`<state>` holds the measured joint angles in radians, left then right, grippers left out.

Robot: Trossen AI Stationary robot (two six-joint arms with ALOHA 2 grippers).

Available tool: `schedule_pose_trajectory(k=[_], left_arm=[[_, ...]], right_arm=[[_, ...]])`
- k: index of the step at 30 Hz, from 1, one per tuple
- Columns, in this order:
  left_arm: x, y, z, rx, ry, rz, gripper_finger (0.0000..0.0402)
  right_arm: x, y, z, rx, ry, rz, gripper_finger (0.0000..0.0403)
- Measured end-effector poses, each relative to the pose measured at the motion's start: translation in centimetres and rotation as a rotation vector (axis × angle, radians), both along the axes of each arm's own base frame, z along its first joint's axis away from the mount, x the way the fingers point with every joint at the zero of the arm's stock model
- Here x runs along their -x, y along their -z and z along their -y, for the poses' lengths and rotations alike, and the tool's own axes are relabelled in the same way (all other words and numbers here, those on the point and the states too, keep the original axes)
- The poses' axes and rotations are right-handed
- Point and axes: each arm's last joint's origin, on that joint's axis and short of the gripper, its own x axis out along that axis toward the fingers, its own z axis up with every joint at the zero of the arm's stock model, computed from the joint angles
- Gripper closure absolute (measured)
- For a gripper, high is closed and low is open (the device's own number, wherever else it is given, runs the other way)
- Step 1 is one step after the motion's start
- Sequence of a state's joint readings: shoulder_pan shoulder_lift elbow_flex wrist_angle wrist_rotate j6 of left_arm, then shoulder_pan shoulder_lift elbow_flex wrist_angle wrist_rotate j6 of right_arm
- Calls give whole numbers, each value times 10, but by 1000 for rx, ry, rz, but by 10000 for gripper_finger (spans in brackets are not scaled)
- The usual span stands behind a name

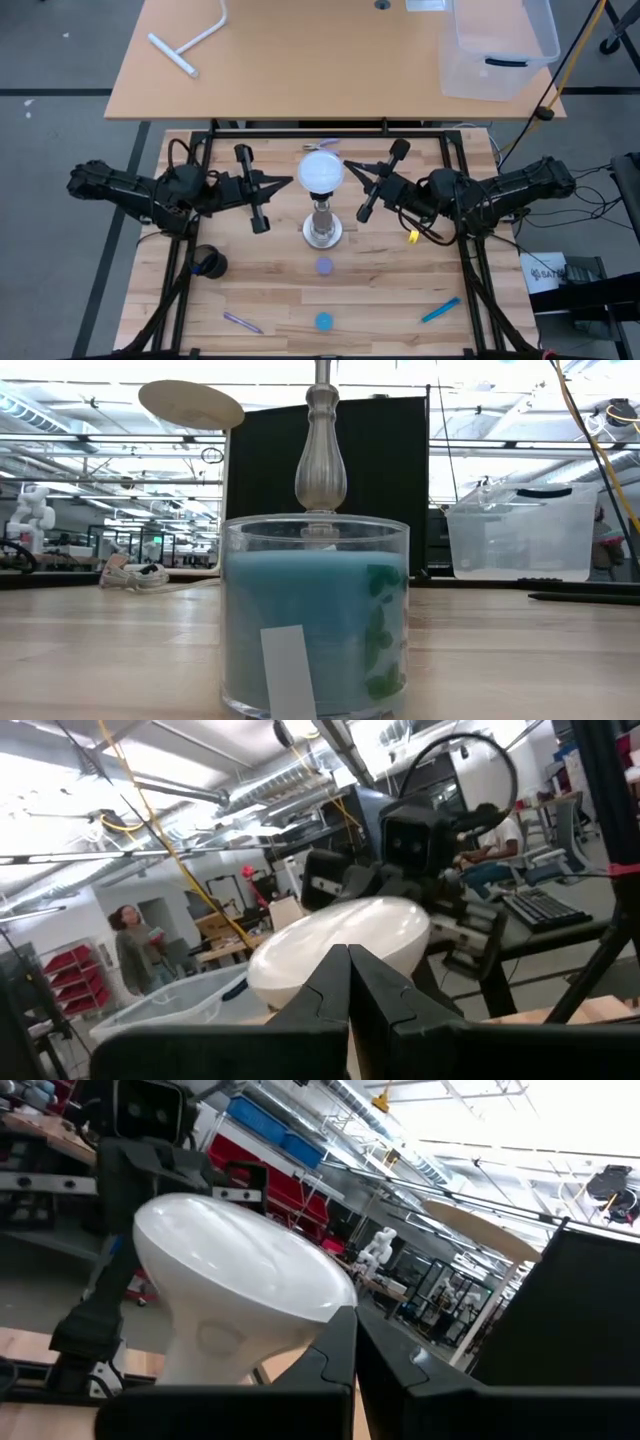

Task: Screw lightbulb
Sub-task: Insert the lightbulb into the silver lamp socket

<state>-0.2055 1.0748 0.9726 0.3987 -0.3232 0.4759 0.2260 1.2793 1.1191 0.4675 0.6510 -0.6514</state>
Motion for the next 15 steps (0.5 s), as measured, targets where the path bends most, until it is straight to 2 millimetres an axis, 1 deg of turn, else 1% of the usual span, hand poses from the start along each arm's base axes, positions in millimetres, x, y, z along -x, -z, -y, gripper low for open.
schedule_pose_trajectory(k=[5, 15], left_arm=[[-6, 4, 0, -3, -6, -16, 401], [-6, 3, 0, -2, -5, -9, 401]], right_arm=[[0, 0, 0, 0, 1, 0, 403], [0, 0, 1, -3, 3, 1, 403]])
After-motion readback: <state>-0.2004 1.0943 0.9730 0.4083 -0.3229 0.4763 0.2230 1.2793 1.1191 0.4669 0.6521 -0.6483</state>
